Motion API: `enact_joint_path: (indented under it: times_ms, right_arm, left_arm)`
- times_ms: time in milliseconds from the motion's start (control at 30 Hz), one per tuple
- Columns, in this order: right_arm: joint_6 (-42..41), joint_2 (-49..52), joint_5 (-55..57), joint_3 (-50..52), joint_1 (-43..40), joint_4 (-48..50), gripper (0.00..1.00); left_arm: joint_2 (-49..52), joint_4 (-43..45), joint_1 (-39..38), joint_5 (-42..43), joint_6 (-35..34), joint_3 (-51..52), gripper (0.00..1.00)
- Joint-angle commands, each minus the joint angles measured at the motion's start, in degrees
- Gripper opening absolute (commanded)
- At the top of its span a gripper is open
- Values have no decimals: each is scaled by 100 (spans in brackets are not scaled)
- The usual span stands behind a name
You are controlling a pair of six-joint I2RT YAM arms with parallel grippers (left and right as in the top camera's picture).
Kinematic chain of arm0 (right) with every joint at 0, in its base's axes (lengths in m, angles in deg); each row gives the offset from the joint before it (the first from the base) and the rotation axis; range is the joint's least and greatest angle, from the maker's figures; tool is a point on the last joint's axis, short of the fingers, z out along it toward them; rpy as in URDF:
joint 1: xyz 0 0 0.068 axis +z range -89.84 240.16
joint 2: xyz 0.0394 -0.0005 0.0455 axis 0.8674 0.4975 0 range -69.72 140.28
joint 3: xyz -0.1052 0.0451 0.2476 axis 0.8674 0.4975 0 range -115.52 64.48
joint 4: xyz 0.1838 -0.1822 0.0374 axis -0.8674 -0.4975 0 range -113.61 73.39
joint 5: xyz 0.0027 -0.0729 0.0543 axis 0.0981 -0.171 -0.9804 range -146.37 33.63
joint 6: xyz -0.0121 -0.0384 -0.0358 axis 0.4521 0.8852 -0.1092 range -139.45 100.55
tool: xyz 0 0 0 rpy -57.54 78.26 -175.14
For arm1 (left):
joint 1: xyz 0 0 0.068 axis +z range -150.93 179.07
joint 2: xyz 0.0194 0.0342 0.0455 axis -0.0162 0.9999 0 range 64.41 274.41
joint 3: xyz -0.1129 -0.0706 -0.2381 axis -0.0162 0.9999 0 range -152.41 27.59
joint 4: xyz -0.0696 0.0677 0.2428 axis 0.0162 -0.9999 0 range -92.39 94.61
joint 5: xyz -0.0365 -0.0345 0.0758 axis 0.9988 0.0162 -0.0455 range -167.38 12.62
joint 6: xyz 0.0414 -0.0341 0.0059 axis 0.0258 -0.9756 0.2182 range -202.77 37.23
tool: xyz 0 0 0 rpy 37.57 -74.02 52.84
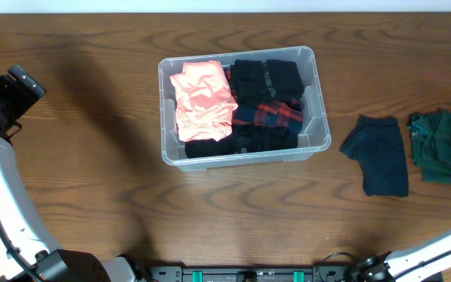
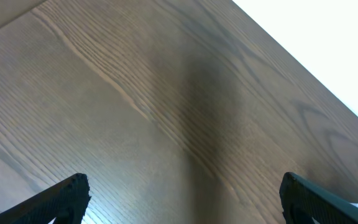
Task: Pack container
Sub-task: 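Grasp the dark green garment with the right gripper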
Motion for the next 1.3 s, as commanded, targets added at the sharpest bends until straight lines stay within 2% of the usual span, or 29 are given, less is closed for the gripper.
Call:
enact_joint_path:
  times_ms: [0, 233, 400, 733, 967, 1267]
  right_arm:
    - [-140, 341, 68, 151, 76, -74, 51]
    - [-444, 337, 52, 149, 74, -92, 17]
    - [-437, 275, -656, 39, 83, -212, 1]
    - [-765, -776, -833, -190, 584, -570, 1]
    - [-1303, -1998, -1106, -190, 1305, -636, 1]
    - [-1464, -3528, -1056, -190, 2522, -868, 1]
  left_arm:
    - [33, 22, 15, 52, 52, -4, 98]
    - [33, 22, 15, 52, 52, -4, 98]
    - [33, 24, 15, 52, 52, -4, 98]
    - [33, 24, 15, 52, 52, -4, 98]
    - [33, 24, 15, 52, 52, -4, 98]
    - [33, 22, 15, 52, 52, -4, 98]
